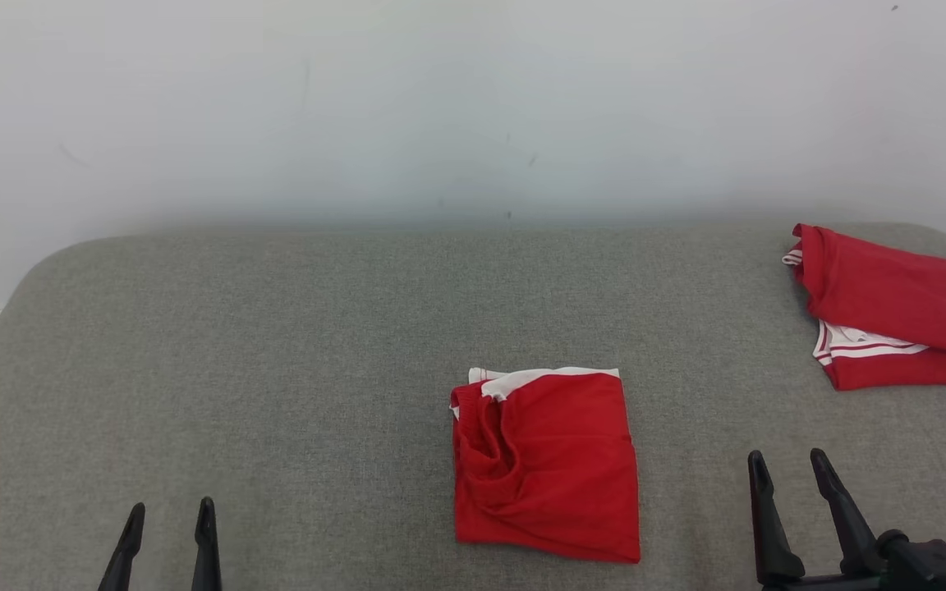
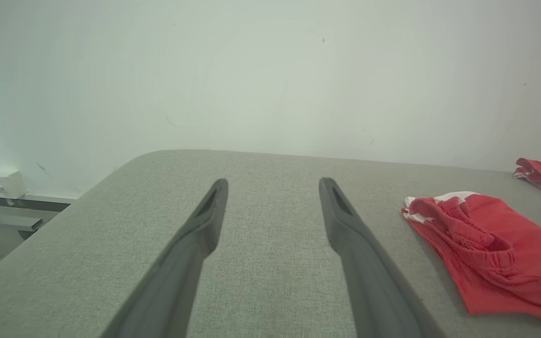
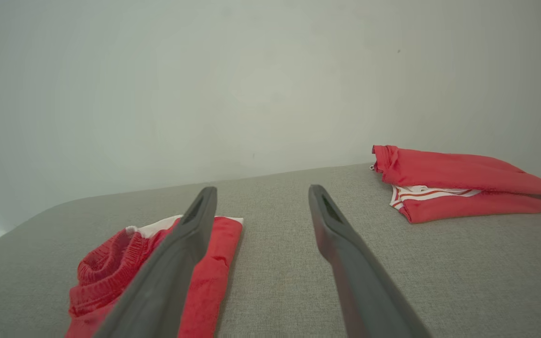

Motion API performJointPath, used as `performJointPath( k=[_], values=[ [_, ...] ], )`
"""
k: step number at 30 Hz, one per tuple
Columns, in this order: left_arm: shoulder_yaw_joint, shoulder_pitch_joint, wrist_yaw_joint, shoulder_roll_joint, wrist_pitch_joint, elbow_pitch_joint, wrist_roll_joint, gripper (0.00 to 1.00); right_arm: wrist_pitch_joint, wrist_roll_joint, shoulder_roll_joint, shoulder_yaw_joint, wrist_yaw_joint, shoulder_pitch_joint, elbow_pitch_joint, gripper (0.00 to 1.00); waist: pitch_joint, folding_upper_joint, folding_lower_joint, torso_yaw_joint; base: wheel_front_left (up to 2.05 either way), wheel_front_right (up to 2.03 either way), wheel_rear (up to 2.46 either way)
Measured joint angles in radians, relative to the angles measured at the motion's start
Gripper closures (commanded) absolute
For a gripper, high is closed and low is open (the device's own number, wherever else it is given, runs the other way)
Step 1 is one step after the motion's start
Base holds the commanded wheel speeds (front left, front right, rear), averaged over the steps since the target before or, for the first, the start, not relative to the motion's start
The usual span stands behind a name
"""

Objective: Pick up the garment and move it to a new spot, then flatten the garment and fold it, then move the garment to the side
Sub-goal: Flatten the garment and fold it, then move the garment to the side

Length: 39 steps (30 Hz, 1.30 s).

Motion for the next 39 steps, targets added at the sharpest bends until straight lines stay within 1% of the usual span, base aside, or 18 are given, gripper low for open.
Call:
performJointPath(
  k=[2,17,30,33,36,39],
  values=[
    [0.004,0.007,0.000,0.000,0.000,-0.001,0.001,0.00,-0.001,-0.031,-0.002,0.003,0.000,0.002,0.008,0.00,-0.001,0.0000,0.0000,0.002,0.00,0.00,0.00],
    [-0.010,0.019,0.000,0.023,0.000,0.014,0.010,0.00,-0.003,-0.040,0.014,0.001,0.000,0.011,0.059,0.00,-0.007,0.0000,0.0000,0.018,0.00,0.00,0.00],
    [-0.014,0.021,0.000,0.024,0.000,0.027,0.015,0.00,-0.005,-0.061,0.020,-0.005,0.000,0.008,0.093,0.00,-0.010,0.0000,0.0000,0.020,0.00,0.00,0.00],
    [-0.014,0.021,0.000,0.023,0.000,0.028,0.015,0.00,-0.005,-0.061,0.021,0.009,0.000,-0.020,0.103,0.00,-0.009,0.0000,0.0000,0.019,0.00,0.00,0.00],
    [-0.017,0.019,0.000,0.023,0.000,0.030,0.015,0.00,0.005,-0.061,0.024,0.037,0.000,-0.086,0.113,0.00,-0.007,0.0000,0.0000,0.019,0.00,0.00,0.00],
    [-0.029,0.007,0.000,0.023,0.000,0.033,0.015,0.00,0.046,-0.069,0.022,0.052,0.000,-0.157,0.141,0.00,-0.003,0.0001,0.0000,0.025,0.00,0.00,0.00]
  ],
)
